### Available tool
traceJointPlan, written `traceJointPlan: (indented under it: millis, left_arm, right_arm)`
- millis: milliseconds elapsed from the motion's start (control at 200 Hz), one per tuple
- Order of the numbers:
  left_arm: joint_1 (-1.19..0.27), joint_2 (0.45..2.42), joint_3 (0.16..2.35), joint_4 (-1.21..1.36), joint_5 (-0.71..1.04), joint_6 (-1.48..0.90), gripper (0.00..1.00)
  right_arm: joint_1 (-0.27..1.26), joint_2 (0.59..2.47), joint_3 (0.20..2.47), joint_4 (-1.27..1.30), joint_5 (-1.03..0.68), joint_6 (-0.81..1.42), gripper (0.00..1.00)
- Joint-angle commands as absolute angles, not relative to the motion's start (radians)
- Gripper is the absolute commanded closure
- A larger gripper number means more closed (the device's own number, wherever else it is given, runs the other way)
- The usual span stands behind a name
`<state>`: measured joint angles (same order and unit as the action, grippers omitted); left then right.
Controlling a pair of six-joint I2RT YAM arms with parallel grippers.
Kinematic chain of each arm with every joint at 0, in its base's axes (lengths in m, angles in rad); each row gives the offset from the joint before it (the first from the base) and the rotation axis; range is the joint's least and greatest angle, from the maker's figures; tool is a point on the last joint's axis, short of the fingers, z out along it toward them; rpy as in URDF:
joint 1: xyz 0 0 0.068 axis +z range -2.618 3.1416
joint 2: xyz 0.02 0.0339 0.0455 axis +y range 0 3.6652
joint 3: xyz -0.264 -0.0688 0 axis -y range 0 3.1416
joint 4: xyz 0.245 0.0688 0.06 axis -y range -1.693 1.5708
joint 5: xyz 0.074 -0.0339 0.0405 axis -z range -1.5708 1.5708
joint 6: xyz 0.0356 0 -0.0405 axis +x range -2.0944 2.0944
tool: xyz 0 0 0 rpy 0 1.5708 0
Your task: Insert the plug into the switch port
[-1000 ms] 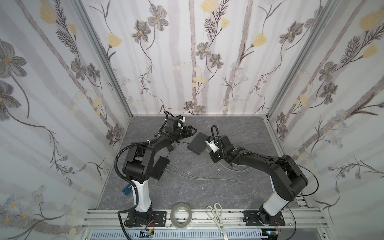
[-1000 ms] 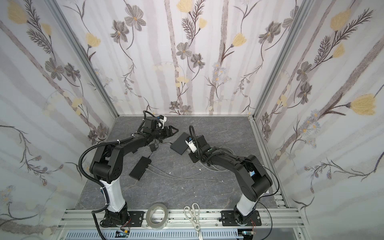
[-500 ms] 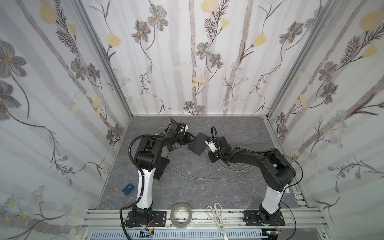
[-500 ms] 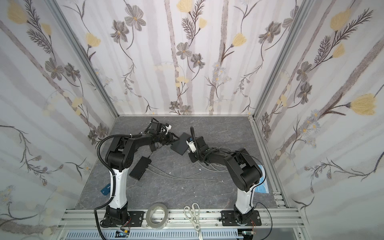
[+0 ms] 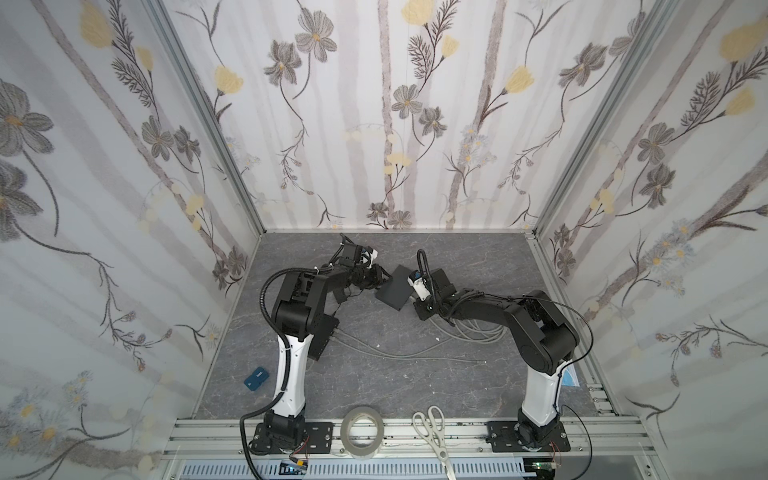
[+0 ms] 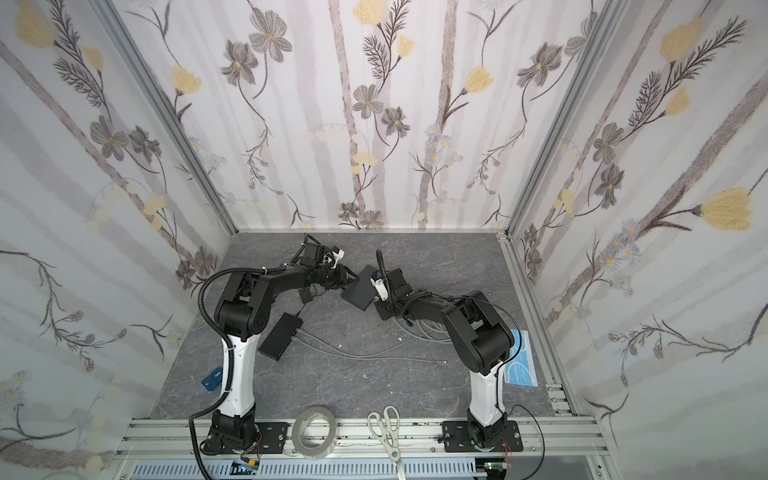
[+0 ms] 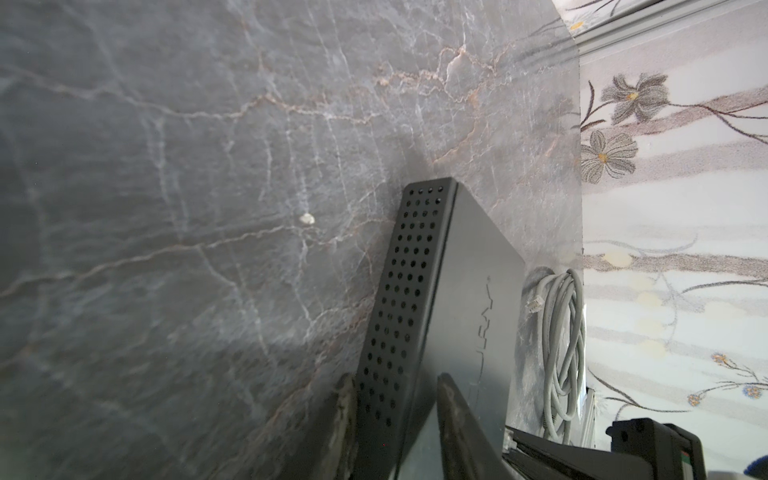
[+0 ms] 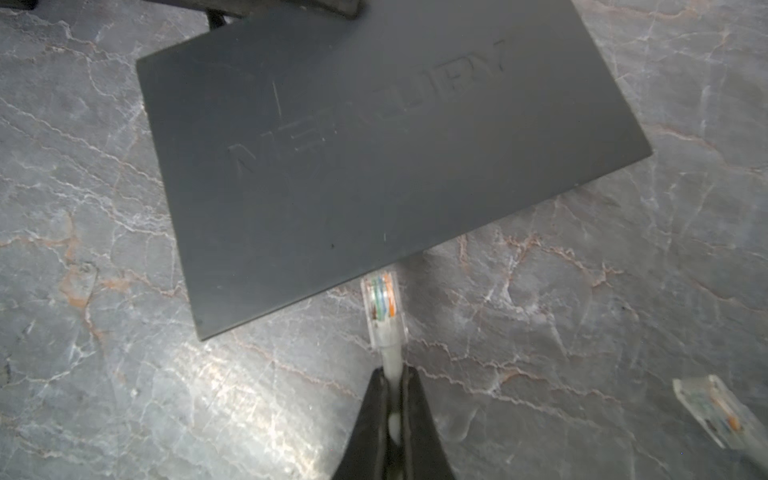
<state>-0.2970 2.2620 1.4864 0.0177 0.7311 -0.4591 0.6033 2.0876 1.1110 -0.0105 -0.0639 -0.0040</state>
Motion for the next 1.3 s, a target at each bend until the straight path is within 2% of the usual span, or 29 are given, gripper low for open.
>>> traceJointPlan:
  millis: [0, 675, 1034, 1294]
  left_arm:
    - [-0.301, 2.263, 1.485, -0.013, 0.723, -0.444, 0.65]
    - [-0.314, 2.264, 1.5, -0.049, 0.724, -0.418, 0.65]
    - [-0.318, 2.279, 1.52, -0.063, 0.733, -0.417, 0.65]
    - [-0.32, 2.289, 1.53, -0.072, 0.74, -0.417, 0.65]
  right_arm:
    - [0.609, 2.103, 1.133, -0.011, -0.055, -0.015, 1.0]
    - [0.616, 2.131, 1.203, -0.018, -0.04, -0.031, 1.0]
    - [0.619, 2.132, 1.19, 0.023, -0.185, -0.07, 1.0]
    - [0.617, 2.136, 1.182, 0.046, -0.207, -0.073, 1.0]
